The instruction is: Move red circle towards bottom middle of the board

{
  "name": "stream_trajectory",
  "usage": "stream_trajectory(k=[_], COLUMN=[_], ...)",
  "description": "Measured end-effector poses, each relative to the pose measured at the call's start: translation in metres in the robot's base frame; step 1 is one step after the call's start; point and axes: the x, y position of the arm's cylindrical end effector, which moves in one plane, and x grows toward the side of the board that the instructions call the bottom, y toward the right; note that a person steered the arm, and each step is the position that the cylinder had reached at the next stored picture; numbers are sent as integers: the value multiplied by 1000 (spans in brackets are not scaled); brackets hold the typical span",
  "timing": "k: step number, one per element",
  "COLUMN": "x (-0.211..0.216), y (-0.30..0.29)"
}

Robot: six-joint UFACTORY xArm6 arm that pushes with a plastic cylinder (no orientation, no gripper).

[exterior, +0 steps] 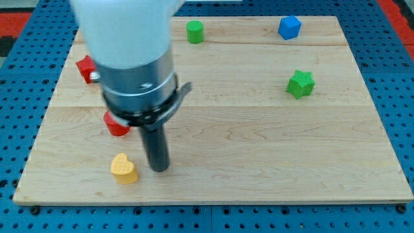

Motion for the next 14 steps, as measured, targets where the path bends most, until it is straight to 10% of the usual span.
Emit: stream_trajectory(k=[11,14], x=[-80,-88], y=[-109,74])
